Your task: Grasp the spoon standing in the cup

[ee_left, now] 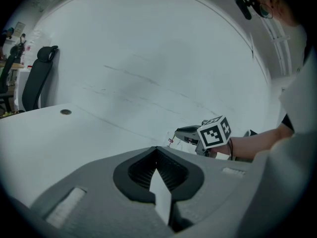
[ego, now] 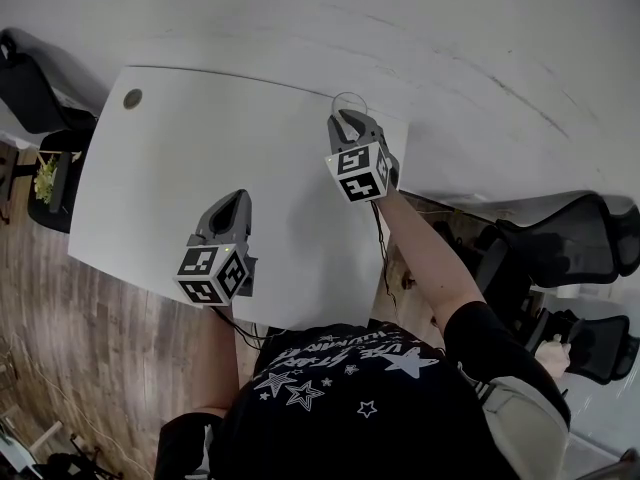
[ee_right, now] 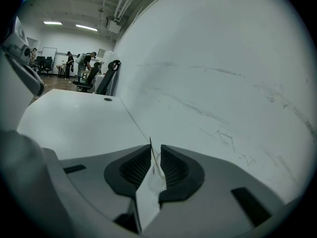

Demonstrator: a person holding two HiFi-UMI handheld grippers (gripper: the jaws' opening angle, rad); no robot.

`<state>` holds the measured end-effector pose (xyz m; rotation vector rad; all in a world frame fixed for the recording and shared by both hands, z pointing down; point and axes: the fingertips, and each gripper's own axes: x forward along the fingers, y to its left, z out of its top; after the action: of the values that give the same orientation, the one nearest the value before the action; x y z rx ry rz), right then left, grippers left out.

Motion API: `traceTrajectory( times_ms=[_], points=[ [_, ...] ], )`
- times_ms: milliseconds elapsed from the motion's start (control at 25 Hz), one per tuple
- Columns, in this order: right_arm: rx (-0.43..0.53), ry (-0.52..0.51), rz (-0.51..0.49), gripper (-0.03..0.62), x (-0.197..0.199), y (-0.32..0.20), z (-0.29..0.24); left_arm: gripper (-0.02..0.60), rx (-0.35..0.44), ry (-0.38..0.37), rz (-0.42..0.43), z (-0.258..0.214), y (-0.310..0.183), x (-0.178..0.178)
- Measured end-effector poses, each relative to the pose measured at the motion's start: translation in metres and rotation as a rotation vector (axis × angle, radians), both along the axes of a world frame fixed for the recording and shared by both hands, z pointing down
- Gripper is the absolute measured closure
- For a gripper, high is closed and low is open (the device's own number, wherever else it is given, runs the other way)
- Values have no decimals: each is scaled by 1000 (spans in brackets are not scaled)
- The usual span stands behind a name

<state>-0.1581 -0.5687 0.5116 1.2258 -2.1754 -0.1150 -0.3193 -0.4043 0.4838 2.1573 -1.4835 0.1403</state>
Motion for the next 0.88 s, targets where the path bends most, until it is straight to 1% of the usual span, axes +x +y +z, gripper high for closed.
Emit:
traceTrajectory(
  times_ms=[80,120,200,320,560,880],
  points=[
    [-1,-5,-1,539,-1,0,-1,574,-4,1,-2,1,1,0],
    [3,-5,-1,561,-2,-1,-2,574,-5,2,-1,1,2,1],
    [21,3,0,574,-2,-1,-6,574,-4,7,3,0,4,4],
    [36,-3,6,577,-1,1,-11,574,2,22,5,-4,8,7],
    [57,-12,17,577,5,3,-22,574,17,24,-8,-11,11,6],
    [126,-41,31,577,17,12,-59,574,62,23,-18,-31,20,10]
  ],
)
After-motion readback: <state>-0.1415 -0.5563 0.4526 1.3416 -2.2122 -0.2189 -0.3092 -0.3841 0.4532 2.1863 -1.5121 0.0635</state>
